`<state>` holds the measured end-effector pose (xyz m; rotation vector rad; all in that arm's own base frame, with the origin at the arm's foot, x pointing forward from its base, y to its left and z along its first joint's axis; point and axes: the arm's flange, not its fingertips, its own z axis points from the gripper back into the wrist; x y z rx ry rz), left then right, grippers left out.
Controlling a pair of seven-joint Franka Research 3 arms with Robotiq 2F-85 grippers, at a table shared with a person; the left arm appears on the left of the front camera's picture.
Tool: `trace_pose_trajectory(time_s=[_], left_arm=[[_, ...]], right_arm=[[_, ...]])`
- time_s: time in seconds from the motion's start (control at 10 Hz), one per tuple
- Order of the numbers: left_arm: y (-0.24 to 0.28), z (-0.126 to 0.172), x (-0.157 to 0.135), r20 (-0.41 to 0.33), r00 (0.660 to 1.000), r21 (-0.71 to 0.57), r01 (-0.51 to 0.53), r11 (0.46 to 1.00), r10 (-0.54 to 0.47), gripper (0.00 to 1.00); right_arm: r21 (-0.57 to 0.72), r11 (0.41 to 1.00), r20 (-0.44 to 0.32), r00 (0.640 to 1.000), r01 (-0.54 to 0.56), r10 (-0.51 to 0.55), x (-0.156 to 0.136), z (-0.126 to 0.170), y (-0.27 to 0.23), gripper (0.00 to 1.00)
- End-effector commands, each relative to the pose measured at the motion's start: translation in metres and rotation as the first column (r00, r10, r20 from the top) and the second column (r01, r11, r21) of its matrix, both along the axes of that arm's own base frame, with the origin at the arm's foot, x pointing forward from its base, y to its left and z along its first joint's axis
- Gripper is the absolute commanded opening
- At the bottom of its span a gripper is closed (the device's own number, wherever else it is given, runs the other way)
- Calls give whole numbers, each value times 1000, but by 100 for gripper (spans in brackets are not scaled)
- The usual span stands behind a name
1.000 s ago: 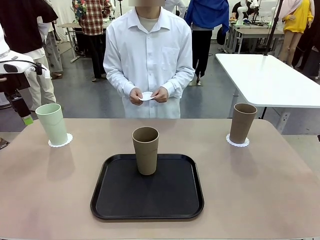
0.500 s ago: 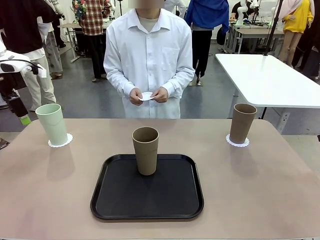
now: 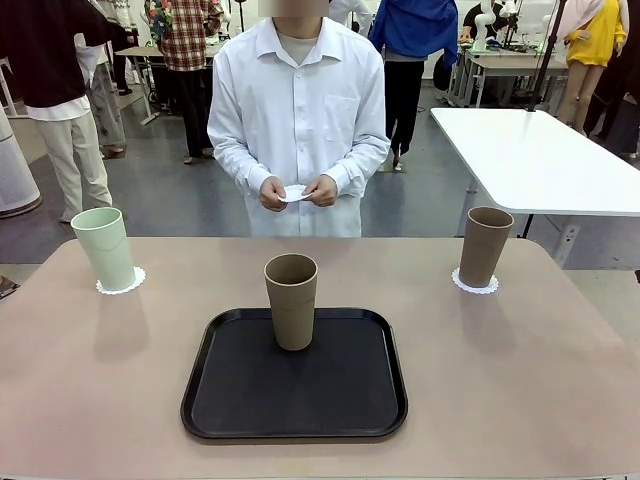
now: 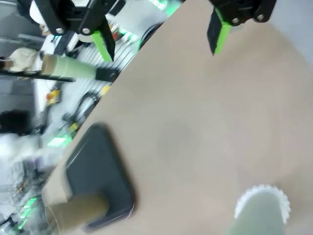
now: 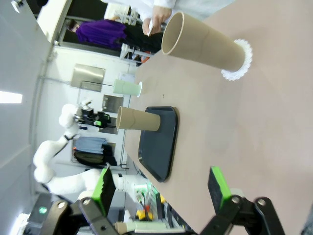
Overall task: Place coasters on the table and set cups on them.
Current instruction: Take one Reusable plastic cup from the Flat Tray and place it on a coaster set by the human.
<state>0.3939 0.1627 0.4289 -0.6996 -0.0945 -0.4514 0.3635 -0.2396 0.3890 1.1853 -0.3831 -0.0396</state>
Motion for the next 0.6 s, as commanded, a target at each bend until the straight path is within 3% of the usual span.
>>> trace_pose_trajectory(time_s=[0.0, 0.3, 0.5], left_arm=[[29, -31, 5, 22, 988, -309, -140, 941, 154, 100], [75, -51, -6, 18, 938, -474, -296, 830, 345, 100], [101, -54, -6, -61, 957, -528, -273, 804, 285, 100]], right_arm=[[3, 1000, 8, 1000, 8, -8, 2, 0, 1, 100], [3, 1000, 8, 1000, 8, -8, 2, 0, 1, 100], [3, 1000, 8, 1000, 8, -8, 2, 0, 1, 100]])
